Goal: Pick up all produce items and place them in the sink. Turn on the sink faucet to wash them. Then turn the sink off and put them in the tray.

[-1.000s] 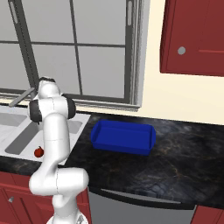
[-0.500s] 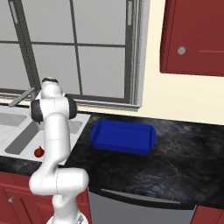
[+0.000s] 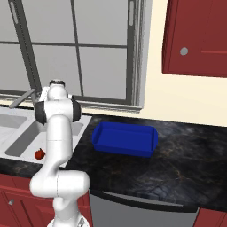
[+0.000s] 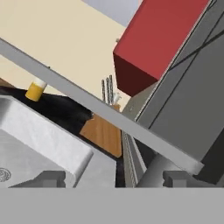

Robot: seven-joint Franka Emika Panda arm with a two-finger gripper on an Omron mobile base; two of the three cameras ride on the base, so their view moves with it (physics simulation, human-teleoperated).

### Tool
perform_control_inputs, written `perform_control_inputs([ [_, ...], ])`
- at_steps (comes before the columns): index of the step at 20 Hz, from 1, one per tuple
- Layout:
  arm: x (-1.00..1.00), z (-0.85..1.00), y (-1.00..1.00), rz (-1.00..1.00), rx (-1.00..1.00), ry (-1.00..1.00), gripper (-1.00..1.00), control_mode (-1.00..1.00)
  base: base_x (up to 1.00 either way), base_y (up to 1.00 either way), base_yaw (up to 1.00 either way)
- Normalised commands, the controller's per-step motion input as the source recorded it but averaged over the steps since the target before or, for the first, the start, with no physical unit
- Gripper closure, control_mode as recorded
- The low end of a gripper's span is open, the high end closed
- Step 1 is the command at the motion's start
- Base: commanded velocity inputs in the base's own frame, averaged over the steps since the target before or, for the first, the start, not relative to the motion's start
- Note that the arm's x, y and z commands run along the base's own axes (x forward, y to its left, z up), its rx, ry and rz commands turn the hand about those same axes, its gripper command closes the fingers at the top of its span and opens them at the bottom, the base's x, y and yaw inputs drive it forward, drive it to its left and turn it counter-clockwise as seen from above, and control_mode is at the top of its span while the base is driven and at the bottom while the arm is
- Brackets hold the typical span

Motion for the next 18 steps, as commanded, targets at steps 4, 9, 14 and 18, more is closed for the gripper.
perform_control_inputs([
  [4,0.12,0.17,-0.19,0.18,0.05,-0.13,-1.0,-1.0,0.0,0.0,0.0],
  [9,0.28,0.26,-0.35,0.14,0.04,-0.14,-1.0,-1.0,0.0,0.0,0.0],
  [14,0.43,0.33,-0.31,0.11,0.03,-0.13,-1.0,-1.0,0.0,0.0,0.0],
  [18,0.82,0.43,0.03,0.0,0.01,-0.13,-1.0,-1.0,0.0,0.0,0.0],
])
